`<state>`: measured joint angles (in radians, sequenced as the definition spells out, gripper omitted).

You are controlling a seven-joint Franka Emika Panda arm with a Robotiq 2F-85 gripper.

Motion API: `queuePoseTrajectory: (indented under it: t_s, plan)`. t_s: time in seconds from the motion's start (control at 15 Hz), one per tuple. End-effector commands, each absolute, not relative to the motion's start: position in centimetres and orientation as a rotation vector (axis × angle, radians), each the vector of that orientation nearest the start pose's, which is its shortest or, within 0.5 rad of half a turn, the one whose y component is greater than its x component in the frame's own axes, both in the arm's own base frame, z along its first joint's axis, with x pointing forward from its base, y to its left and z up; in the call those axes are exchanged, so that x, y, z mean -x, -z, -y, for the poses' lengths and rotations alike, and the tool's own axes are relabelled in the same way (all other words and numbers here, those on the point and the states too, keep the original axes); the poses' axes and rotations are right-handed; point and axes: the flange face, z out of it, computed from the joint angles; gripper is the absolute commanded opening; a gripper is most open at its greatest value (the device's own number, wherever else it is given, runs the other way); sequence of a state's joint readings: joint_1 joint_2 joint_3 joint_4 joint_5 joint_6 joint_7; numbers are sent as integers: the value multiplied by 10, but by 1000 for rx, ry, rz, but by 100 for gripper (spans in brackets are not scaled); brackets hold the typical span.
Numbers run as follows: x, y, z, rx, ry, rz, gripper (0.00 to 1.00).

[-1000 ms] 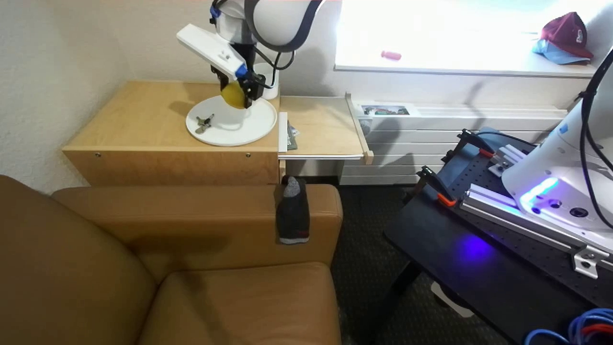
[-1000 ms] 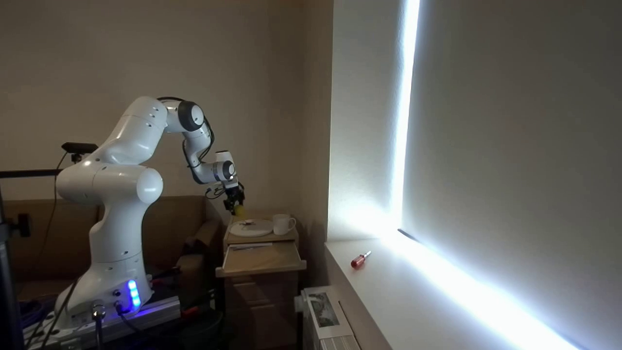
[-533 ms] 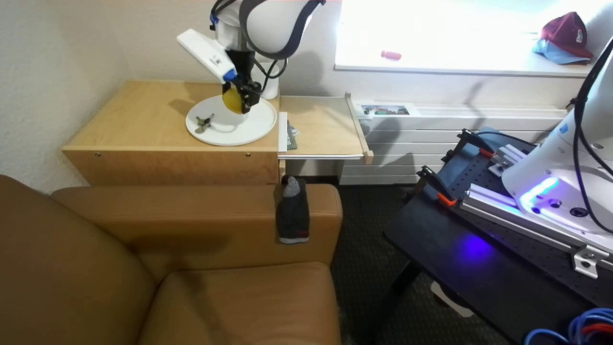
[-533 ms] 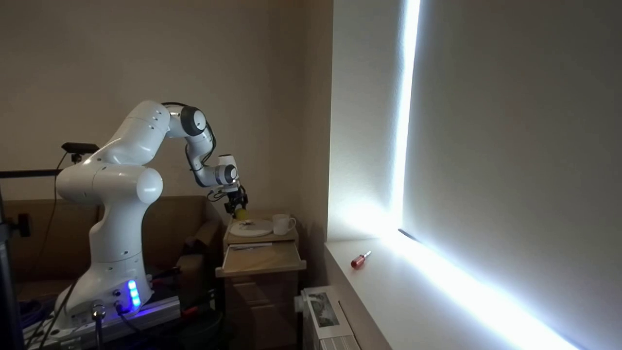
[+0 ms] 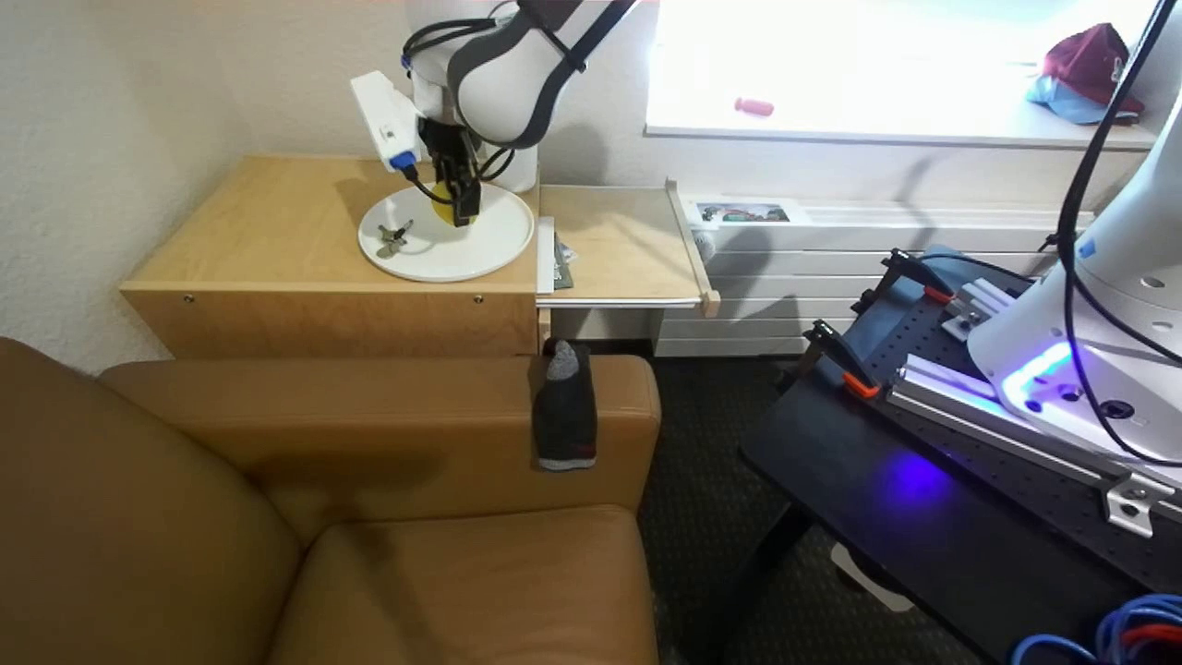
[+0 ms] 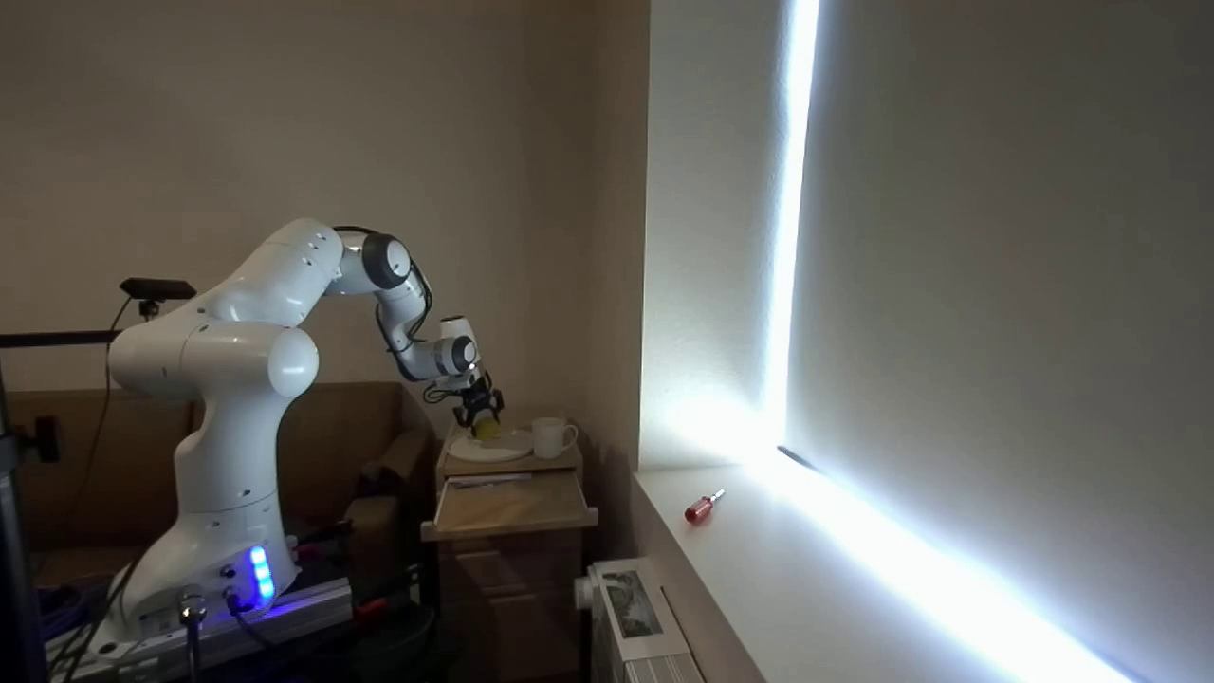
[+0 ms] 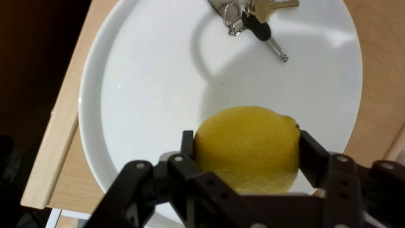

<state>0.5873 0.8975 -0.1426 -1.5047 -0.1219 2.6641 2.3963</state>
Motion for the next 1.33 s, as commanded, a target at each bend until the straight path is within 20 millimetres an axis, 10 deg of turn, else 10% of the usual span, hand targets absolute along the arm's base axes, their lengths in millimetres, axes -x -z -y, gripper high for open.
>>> queuePoseTrajectory:
  t_s: [0.0,0.2,0.33,0.47,1.0,1.27]
  plan:
    - [-662,-147,-336,1726,276,-2330,53]
    - [-664,-137,-336,1678,259,-2368,53]
    - [-665,-133,-337,1655,253,-2398,94]
    - [-666,-133,-336,1647,259,-2435,100]
    - [-649,-199,-320,1823,309,-2524,100]
    - [-644,-227,-282,1793,357,-2555,100]
